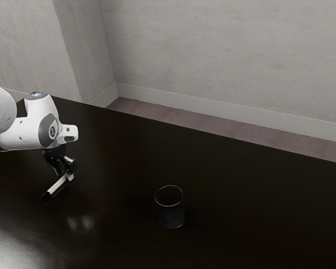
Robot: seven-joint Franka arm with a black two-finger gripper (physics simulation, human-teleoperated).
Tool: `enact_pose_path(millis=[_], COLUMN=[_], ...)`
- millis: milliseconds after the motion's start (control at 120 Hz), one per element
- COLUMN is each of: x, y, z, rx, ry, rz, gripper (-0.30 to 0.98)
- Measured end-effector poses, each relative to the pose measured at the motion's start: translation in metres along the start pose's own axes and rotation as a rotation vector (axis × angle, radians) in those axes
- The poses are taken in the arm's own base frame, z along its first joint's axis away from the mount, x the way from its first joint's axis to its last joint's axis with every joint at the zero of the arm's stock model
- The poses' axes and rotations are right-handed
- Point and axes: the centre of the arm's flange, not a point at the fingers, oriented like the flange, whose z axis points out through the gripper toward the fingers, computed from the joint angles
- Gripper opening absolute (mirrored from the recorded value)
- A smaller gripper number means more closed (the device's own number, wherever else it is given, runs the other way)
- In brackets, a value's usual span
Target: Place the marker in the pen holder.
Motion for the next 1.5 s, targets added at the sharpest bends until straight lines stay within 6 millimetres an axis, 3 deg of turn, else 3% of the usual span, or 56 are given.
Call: enact_pose_path(millis=[733,833,975,1175,1417,1500], x=[0.002,0.004,0.01,0.023,0.033,0.032], y=[0.004,0.005,0.016,0.062,0.164,0.2], z=[-0.005,-0.019,-0.064,-0.112,-0.178,-0.191], rx=[0.006,0.009,0.007,-0.012,-0.053,-0.069], ry=[0.007,0.027,0.083,0.128,0.184,0.187], rz=[-0.014,-0.017,-0.007,0.059,0.21,0.26], gripper=[-0.05,-0.07,-0.08,-0.08,-0.08,-0.08])
